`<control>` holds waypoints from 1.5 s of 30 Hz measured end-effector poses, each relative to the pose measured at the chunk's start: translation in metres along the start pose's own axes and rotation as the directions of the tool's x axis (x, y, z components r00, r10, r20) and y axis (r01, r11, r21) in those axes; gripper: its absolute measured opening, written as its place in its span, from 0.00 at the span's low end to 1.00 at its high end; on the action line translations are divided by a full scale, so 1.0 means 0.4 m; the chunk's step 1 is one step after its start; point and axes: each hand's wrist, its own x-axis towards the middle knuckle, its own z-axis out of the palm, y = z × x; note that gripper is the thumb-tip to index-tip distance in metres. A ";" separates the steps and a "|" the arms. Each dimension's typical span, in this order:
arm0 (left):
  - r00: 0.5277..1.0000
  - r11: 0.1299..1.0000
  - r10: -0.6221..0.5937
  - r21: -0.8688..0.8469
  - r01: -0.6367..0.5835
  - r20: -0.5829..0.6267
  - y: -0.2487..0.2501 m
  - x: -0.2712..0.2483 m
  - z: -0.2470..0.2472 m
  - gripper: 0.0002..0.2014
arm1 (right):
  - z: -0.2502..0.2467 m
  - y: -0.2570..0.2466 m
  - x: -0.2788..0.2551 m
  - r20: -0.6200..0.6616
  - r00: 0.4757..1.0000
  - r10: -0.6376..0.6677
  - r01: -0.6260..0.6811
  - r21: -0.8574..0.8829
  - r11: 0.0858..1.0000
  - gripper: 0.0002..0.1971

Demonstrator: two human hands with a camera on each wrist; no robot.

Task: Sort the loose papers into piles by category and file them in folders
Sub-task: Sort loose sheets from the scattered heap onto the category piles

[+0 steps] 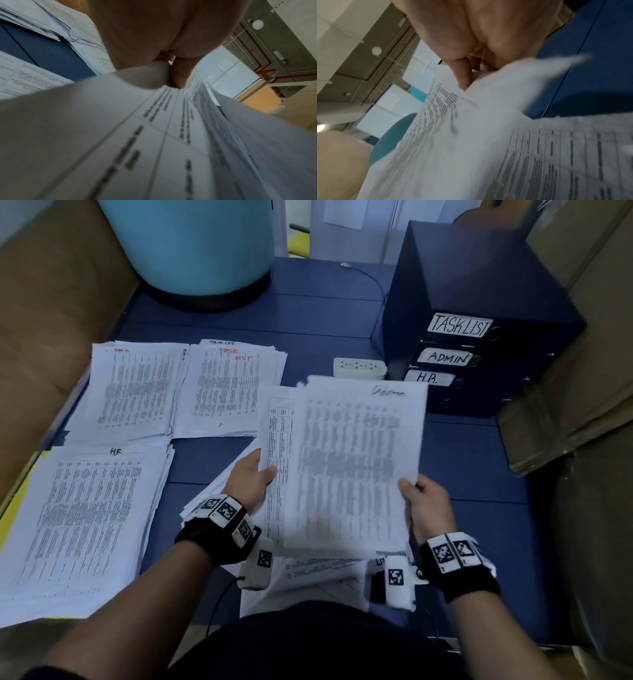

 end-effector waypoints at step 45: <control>0.896 0.937 -0.266 -0.314 0.153 -0.357 -0.223 -0.047 -0.815 0.12 | 1.238 -0.017 0.070 0.421 0.889 0.181 -0.007 -0.383 0.924 0.06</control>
